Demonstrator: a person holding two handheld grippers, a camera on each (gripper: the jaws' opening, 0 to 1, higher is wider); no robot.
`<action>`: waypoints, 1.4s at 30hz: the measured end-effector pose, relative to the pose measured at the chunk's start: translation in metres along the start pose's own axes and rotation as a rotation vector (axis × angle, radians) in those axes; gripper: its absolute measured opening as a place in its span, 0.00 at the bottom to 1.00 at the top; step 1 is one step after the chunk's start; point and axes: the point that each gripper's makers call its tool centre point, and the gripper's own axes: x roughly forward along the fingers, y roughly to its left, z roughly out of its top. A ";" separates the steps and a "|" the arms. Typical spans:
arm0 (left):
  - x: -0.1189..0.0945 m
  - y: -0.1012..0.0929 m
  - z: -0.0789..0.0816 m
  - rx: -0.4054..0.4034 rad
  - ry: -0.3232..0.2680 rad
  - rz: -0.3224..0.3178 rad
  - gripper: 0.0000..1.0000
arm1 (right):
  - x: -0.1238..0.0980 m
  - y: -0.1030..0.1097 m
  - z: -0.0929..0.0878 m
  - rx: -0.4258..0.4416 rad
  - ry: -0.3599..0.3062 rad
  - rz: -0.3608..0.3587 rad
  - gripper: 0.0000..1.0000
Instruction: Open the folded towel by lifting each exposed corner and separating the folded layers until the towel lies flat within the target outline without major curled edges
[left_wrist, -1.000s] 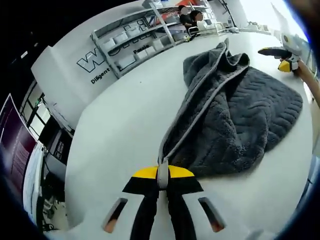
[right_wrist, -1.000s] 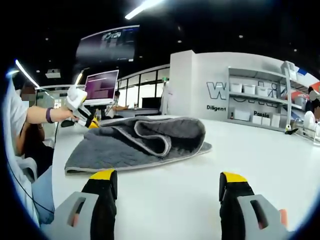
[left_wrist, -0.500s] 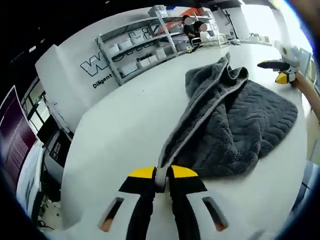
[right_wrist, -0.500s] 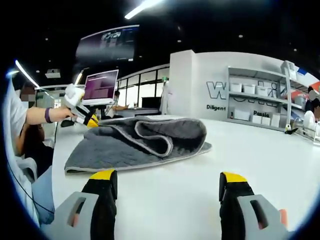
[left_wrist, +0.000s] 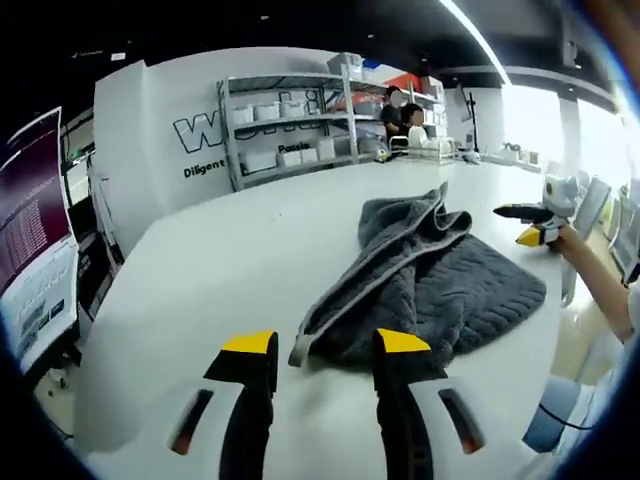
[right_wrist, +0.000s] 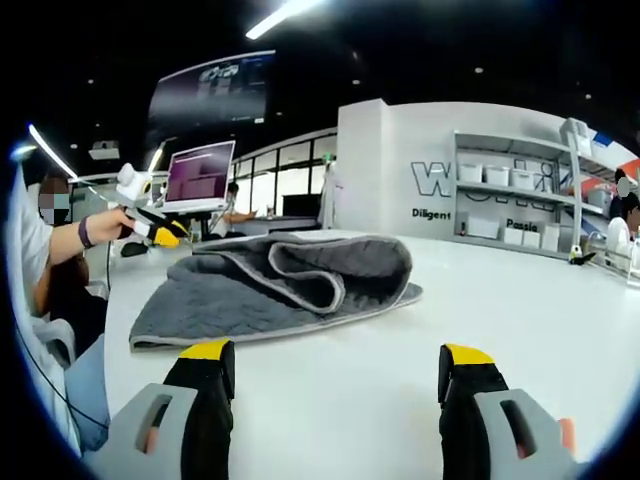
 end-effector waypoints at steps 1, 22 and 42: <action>-0.003 -0.002 0.002 -0.010 -0.015 -0.003 0.42 | 0.000 0.000 0.000 0.001 -0.001 0.000 0.85; -0.031 -0.061 -0.006 -0.105 -0.192 -0.049 0.89 | -0.001 -0.003 0.001 0.028 -0.016 -0.013 0.85; -0.038 -0.082 -0.011 -0.182 -0.252 0.001 0.99 | 0.000 0.001 0.004 0.027 -0.024 0.012 0.89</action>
